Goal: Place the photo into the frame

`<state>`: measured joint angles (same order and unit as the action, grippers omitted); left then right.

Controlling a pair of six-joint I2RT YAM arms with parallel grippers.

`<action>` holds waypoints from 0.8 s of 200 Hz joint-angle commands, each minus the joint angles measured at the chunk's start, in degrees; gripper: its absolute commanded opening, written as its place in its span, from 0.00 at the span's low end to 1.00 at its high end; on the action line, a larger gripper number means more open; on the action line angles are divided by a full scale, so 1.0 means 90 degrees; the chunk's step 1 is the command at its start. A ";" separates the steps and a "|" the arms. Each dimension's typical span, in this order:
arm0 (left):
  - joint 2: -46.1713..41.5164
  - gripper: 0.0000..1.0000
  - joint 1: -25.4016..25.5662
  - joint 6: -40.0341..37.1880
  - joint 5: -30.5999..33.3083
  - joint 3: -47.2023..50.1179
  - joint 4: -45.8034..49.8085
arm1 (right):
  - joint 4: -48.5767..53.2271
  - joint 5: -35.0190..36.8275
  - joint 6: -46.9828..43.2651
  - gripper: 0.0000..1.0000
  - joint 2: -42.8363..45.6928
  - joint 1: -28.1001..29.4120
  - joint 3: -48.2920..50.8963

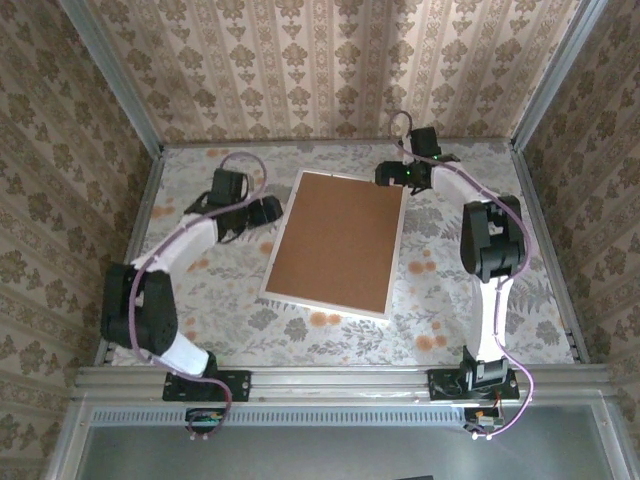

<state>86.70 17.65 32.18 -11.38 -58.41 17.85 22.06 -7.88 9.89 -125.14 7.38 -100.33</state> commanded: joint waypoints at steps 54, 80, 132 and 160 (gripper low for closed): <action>-0.2444 0.81 0.1532 0.2332 0.1365 0.2094 0.1940 | 0.1786 -0.0512 0.0523 0.99 -0.1935 -0.0077 -0.2745; -0.2756 0.81 0.1884 0.2616 0.1289 0.2179 0.2535 | 0.2059 -0.0520 0.0560 0.99 -0.2248 -0.0077 -0.3268; -0.2521 0.82 0.2165 0.2997 0.0218 0.2490 0.2169 | 0.3759 -0.0692 0.0363 0.96 -0.3210 -0.0165 -0.5088; -0.1986 0.82 0.2160 0.2911 -0.0347 0.2551 0.1419 | 0.4282 -0.0884 -0.0097 0.96 -0.3096 -0.0233 -0.5121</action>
<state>65.76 36.77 57.30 -8.51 -36.18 35.94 50.46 -12.99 12.36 -152.79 6.09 -144.24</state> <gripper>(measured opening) 0.817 0.958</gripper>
